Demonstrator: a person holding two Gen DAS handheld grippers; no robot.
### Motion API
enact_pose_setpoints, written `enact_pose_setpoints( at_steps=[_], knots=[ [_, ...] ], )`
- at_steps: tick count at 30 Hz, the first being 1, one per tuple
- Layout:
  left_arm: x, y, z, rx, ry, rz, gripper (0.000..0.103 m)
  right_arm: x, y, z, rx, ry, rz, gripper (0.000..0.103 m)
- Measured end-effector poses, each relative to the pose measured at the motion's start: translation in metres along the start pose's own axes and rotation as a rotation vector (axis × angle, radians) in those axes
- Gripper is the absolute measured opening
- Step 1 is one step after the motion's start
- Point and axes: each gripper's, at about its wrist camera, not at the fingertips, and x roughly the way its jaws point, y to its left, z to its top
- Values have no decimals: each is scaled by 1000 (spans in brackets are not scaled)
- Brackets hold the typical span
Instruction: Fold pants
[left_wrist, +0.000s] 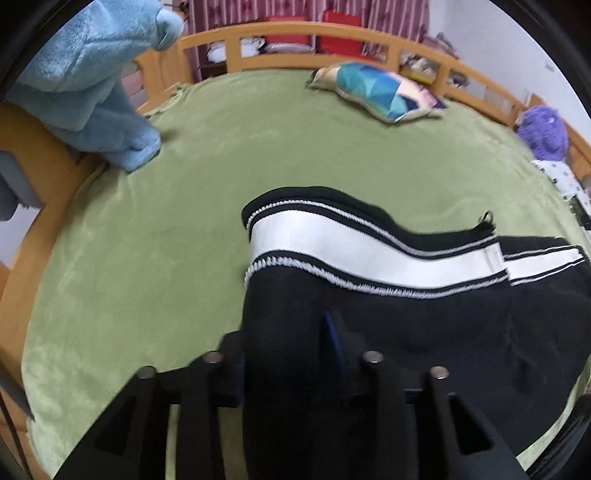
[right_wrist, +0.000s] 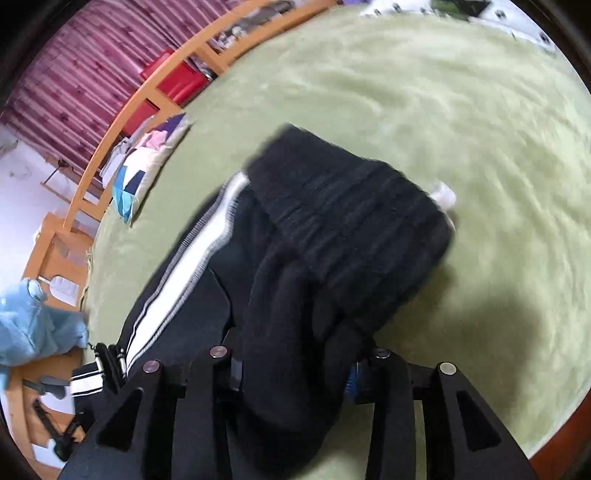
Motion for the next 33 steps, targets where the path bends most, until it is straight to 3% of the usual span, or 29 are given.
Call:
enact_pose_setpoints(
  at_steps=[2, 5, 7, 10, 13, 16, 22, 26, 28, 30, 32, 33],
  knots=[
    [-3, 3, -5, -15, 11, -12, 49, -19, 6, -11, -70, -30, -91, 40],
    [-16, 6, -20, -36, -8, -32, 63, -45, 19, -21, -166, -91, -159, 41],
    [-25, 1, -34, -21, -18, -56, 65, -66, 33, -30, -236, -143, -191, 41],
    [-28, -10, -63, -10, 1, -89, 70, -84, 74, -45, -371, -190, -193, 42],
    [-19, -18, -91, 14, 40, -27, 69, -84, 114, -62, -460, -199, -132, 47],
    [-31, -28, -112, 63, 20, 48, 70, -66, 155, -89, -546, -154, -49, 48],
    [-74, -4, -124, -15, -9, -9, 70, -2, 225, -144, -629, 37, 173, 48],
    [-84, 19, -130, -92, -3, -42, 70, 44, 264, -187, -664, 143, 223, 48],
    [-88, 29, -134, -132, 0, -63, 70, 67, 273, -197, -666, 206, 202, 46],
    [-90, 34, -138, -153, 2, -78, 70, 88, 276, -208, -653, 270, 188, 40],
    [-87, 39, -137, -169, 5, -83, 70, 79, 275, -216, -702, 220, 186, 27],
    [-87, 41, -137, -176, 5, -87, 70, 72, 274, -215, -717, 213, 225, 21]
  ],
)
